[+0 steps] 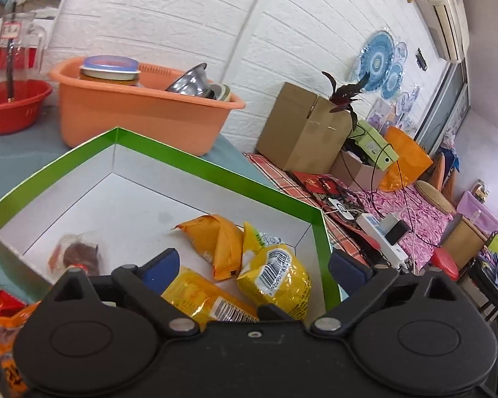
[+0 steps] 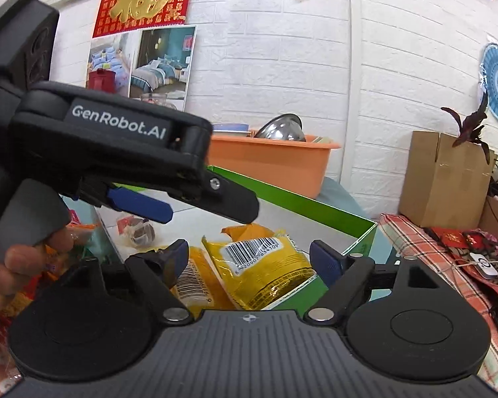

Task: Organize snacks
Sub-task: 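Carry the yellow chip bag into the green box and open the left tool, then move both tools back toward the snack pile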

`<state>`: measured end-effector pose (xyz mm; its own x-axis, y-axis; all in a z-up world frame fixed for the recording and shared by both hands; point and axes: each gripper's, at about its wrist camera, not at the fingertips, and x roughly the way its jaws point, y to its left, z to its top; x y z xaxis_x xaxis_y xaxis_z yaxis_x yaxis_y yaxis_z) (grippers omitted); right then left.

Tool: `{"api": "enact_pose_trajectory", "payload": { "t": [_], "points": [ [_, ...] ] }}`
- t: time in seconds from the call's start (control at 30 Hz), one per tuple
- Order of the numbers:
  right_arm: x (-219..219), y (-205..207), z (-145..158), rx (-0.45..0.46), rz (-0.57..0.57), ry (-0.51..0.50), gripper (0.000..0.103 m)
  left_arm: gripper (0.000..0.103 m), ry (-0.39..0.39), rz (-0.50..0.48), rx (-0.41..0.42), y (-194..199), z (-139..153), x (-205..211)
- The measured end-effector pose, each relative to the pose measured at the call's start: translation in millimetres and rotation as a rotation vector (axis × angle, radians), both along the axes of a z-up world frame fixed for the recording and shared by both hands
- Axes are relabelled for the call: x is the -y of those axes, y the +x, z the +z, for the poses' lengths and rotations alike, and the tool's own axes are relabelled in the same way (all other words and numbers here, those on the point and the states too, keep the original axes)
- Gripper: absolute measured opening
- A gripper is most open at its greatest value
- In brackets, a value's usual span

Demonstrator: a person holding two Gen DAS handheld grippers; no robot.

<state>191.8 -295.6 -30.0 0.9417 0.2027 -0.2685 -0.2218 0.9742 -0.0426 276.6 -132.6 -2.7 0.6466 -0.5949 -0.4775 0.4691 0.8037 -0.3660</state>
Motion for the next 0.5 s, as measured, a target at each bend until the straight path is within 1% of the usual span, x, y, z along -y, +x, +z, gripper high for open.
{"api": "enact_pose_trajectory", "payload": {
  "t": [0.13, 0.27, 0.37, 0.5],
  "points": [
    [-2, -14, 12, 0.018, 0.008, 0.020, 0.103, 0.103, -0.019, 0.007, 0.016, -19, 16, -11],
    [-7, -38, 28, 0.038, 0.027, 0.024, 0.103, 0.103, -0.019, 0.052, 0.000, -49, 35, -25],
    [-13, -59, 39, 0.042, 0.040, 0.007, 0.103, 0.103, -0.039, 0.081, 0.007, -78, 47, -43],
    [-21, -89, 45, 0.035, 0.070, -0.005, 0.103, 0.103, -0.043, 0.135, 0.055, -125, 57, -68]
  ]
}}
